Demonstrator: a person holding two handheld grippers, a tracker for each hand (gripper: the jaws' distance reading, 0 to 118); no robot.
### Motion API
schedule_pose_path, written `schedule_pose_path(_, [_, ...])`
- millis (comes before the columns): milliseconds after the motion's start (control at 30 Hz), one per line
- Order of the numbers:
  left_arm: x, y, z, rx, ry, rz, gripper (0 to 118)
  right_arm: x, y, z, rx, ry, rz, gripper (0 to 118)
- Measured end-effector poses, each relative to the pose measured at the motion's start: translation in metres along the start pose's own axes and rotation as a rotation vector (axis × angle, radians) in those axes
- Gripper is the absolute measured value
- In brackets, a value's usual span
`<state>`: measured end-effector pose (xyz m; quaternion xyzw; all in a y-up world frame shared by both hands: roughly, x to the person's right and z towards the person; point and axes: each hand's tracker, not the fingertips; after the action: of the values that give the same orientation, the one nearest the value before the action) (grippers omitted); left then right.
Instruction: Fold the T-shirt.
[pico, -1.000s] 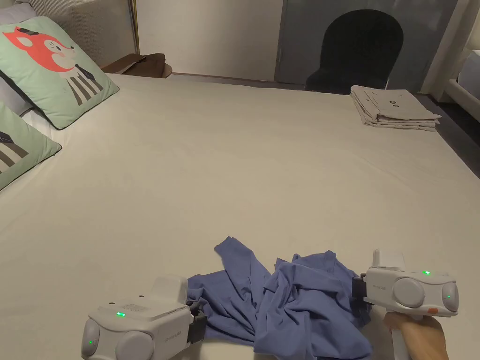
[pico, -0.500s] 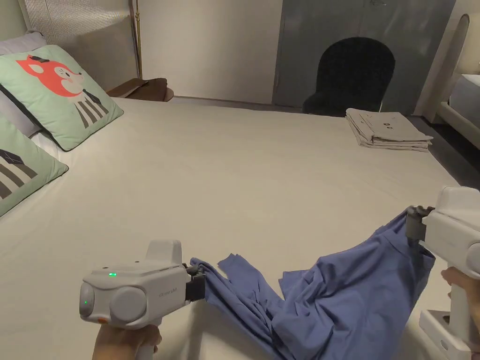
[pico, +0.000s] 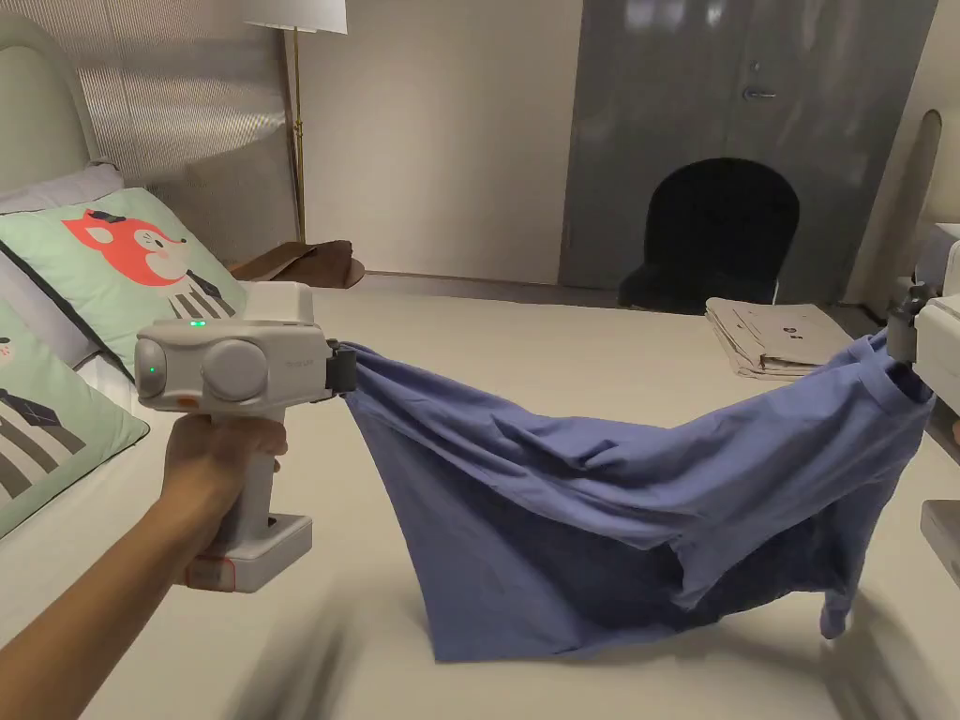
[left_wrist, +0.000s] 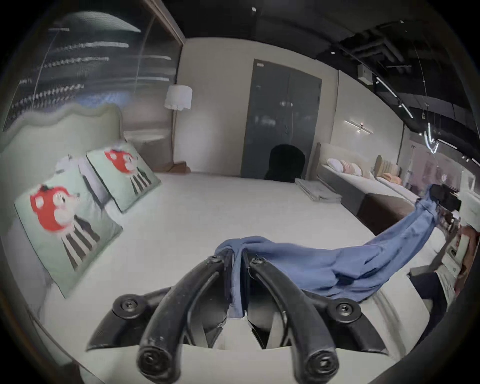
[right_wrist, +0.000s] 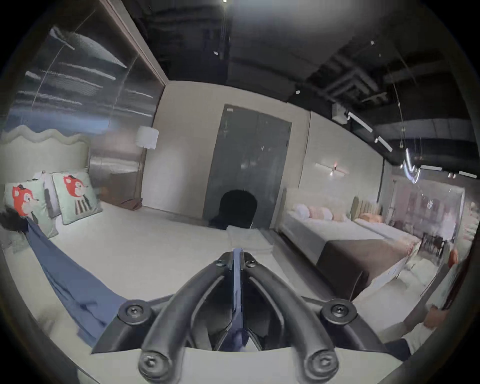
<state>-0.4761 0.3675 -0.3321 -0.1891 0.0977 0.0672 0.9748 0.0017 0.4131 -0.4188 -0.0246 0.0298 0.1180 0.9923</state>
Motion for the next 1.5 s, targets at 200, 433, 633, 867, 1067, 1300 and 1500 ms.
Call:
schedule_pose_path(200, [0.000,0.081,-0.022,0.147,0.139,-0.090,4,-0.010,0.036,-0.037,0.106,-0.078,0.092,2])
schedule_pose_path(433, [-0.016,0.132,-0.060,0.246,0.313,-0.156,4,-0.027,0.051,-0.076,0.178,-0.096,0.136,2])
schedule_pose_path(633, [-0.040,0.122,-0.090,0.253,0.336,-0.093,4,-0.060,0.027,-0.105,0.171,-0.082,0.160,2])
schedule_pose_path(867, [-0.074,0.047,-0.125,0.108,0.365,-0.098,4,-0.094,-0.045,-0.132,0.043,0.002,0.157,2])
schedule_pose_path(1067, [-0.100,-0.047,-0.115,-0.049,0.346,-0.007,4,-0.113,-0.120,-0.111,-0.110,0.069,0.170,2])
schedule_pose_path(1300, [-0.116,-0.159,-0.059,-0.212,0.317,0.005,4,-0.099,-0.198,-0.039,-0.298,0.120,0.061,2])
schedule_pose_path(1500, [-0.116,-0.224,0.003,-0.298,0.296,0.006,4,-0.082,-0.238,0.034,-0.388,0.151,0.026,2])
